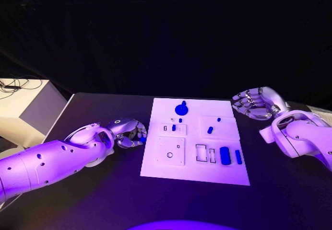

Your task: Assemble the parts on the task board

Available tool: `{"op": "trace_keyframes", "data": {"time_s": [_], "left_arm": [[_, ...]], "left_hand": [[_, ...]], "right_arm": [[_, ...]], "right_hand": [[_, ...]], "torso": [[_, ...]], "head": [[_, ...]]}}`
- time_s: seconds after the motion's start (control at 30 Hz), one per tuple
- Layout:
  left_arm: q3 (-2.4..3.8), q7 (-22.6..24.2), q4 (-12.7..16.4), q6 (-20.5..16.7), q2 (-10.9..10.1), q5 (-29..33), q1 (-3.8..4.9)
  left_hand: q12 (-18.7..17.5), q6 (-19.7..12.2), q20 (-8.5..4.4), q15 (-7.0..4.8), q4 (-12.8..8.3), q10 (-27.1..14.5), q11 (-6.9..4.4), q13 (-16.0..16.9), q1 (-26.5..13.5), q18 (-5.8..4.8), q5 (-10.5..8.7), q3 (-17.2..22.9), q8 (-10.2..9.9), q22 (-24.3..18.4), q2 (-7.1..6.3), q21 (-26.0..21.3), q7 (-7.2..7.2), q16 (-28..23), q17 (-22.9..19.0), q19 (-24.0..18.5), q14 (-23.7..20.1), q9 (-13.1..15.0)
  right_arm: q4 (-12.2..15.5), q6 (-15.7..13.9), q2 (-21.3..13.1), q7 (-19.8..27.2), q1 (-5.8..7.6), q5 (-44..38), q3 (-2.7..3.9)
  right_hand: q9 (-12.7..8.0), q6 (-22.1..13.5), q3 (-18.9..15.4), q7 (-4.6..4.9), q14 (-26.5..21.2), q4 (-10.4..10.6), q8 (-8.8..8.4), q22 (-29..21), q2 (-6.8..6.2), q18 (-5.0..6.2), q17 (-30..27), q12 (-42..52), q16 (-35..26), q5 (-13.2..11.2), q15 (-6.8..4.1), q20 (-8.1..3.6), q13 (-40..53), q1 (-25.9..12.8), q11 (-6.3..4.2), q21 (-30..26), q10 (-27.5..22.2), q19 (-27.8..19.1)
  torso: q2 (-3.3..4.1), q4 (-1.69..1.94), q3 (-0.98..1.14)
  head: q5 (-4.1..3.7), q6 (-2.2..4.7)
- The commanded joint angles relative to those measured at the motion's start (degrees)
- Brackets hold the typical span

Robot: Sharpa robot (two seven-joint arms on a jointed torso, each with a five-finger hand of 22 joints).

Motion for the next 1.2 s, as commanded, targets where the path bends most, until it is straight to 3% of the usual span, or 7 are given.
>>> {"op": "trace_keyframes", "data": {"time_s": [0.03, 0.27, 0.6, 0.83, 1.2], "left_arm": [[-0.01, -1.1, -0.2, 1.3, 0.1, -0.9, -0.06], [-0.01, -1.7, -0.5, 2.1, 0.2, -1.3, -0.06], [-0.01, -1.3, -0.4, 2.1, 0.2, -0.4, -0.06], [-0.01, -0.5, -0.2, 0.8, 0.2, 0.4, -0.06], [0.01, -0.1, 0.1, -1.6, 0.3, 1.3, -0.05]], "left_hand": [[0.3, 0.7, -0.3, -0.33, 0.0, 0.1, -0.36, -0.2, 1.1, 0.74, -0.43, 1.1, 0.6, 0.6, 0.37, 0.8, 0.07, 0.5, 0.1, 0.0, -0.5, -0.2], [-1.0, 2.6, -0.82, -0.73, 0.1, 1.4, -0.75, -1.3, 1.8, 0.72, -0.53, 3.9, 1.2, 2.3, 1.44, 2.6, 0.19, 0.7, -0.1, -0.7, -0.5, -0.5], [-3.0, 5.0, -0.92, -1.04, 3.6, 2.6, -1.24, -2.5, -0.7, 0.7, -0.52, 5.2, 1.4, 3.1, 4.11, 3.2, 0.23, 1.1, 0.0, -1.2, 0.4, -1.0], [-3.3, 4.8, -0.92, -1.18, 5.8, 3.2, -1.43, -2.7, -1.6, 0.75, -0.53, 5.0, 1.7, 2.8, 5.94, 2.8, -0.3, 1.6, 1.2, -0.7, 2.1, -0.8], [-4.1, 4.1, -1.21, -1.51, 7.8, 4.4, -1.68, -3.1, -1.3, 0.79, -0.52, 5.4, 1.8, 2.5, 6.71, 2.7, -0.44, 2.8, 4.4, 0.5, 5.6, -0.4]], "right_arm": [[0.2, 0.7, -0.1, 0.7, -0.02, -0.3, 0.01], [0.3, 0.7, -0.1, 0.7, -0.02, -0.3, 0.01], [0.3, 0.6, -0.2, 0.8, -0.02, -0.1, 0.01], [0.3, 0.6, -0.2, 0.8, -0.02, 0.0, 0.01], [0.4, 0.6, -0.2, 0.9, -0.02, 0.0, 0.01]], "right_hand": [[-0.1, 0.0, 0.0, 0.4, -0.1, 0.0, -0.26, 0.0, -0.17, 0.21, 0.0, -0.2, -0.4, 0.2, 0.26, 0.07, -0.1, -0.5, 0.53, -0.3, 0.0, -0.3], [-0.1, 0.0, -0.1, 0.42, -0.1, 0.0, -0.3, -0.2, -0.18, 0.21, -0.1, -0.3, -0.5, 0.3, 0.29, 0.1, -0.2, -0.6, 0.55, -0.3, 0.0, -0.3], [-0.1, 0.0, -0.2, 0.49, -0.1, 0.3, -0.44, -0.6, -0.16, 0.23, -0.3, -0.4, -0.7, 0.4, 0.37, 0.21, -0.4, -0.9, 0.63, -0.2, 0.0, -0.4], [-0.2, 0.0, -0.2, 0.5, -0.1, 0.3, -0.51, -0.8, -0.12, 0.23, -0.4, -0.4, -0.7, 0.5, 0.39, 0.25, -0.5, -1.1, 0.65, -0.2, 0.0, -0.5], [-0.2, 0.0, -0.3, 0.52, -0.1, 0.4, -0.55, -0.9, -0.12, 0.24, -0.5, -0.5, -0.8, 0.6, 0.41, 0.27, -0.6, -1.1, 0.66, -0.2, 0.0, -0.5]], "torso": [[-0.01, 0.06, -0.03], [-0.03, 0.11, -0.05], [-0.02, 0.11, -0.08], [-0.05, 0.12, -0.08], [0.01, 0.09, -0.06]], "head": [[-0.08, -0.06], [-0.13, -0.11], [-0.12, -0.11], [-0.12, -0.05], [-0.19, 0.06]]}}
